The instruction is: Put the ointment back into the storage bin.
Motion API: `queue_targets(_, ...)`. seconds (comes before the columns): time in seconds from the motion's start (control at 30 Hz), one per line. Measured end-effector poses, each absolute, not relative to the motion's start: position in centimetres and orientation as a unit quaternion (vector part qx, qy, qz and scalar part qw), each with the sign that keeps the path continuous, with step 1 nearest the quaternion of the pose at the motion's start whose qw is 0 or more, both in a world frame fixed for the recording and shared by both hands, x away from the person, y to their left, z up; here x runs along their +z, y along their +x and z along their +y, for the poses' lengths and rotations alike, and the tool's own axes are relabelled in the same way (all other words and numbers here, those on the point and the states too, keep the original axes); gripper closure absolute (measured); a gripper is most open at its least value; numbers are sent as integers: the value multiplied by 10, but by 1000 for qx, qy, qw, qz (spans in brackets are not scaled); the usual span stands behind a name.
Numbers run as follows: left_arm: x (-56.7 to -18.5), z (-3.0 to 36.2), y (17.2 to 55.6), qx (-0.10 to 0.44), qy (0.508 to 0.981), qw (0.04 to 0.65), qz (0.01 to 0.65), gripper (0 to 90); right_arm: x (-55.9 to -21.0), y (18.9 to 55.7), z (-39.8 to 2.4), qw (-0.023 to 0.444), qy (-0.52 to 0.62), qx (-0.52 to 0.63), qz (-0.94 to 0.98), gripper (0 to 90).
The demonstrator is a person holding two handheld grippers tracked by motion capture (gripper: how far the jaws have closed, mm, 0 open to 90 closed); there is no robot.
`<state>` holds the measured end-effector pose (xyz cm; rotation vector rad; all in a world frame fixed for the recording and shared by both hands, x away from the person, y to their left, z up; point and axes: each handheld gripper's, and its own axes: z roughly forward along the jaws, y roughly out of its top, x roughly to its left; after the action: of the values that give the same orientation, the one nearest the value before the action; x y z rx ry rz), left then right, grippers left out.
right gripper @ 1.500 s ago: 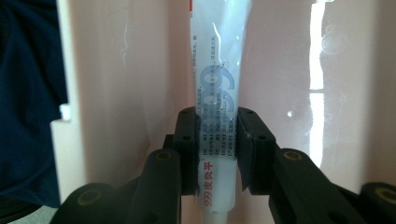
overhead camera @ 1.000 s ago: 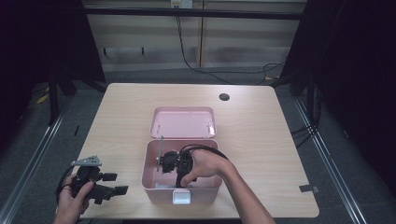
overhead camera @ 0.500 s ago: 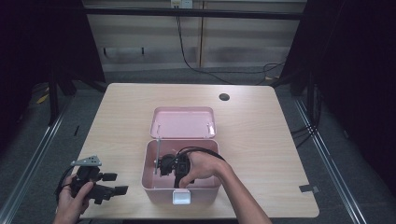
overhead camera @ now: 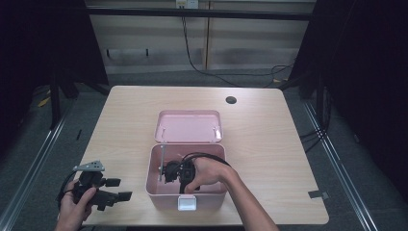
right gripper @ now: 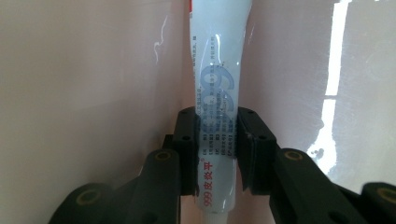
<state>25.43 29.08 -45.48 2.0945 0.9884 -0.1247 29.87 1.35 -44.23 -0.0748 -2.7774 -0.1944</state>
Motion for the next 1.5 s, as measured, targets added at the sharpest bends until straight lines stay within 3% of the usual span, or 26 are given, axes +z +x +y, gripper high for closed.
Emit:
queue_targets(0.7, -455, 291, 255, -48, 829, 399, 390, 165, -437, 299, 8, 171, -26, -82, -982, 672)
queue_targets(1.5, -455, 291, 254, -49, 828, 400, 390, 165, -403, 300, -14, 151, -51, -103, -982, 641)
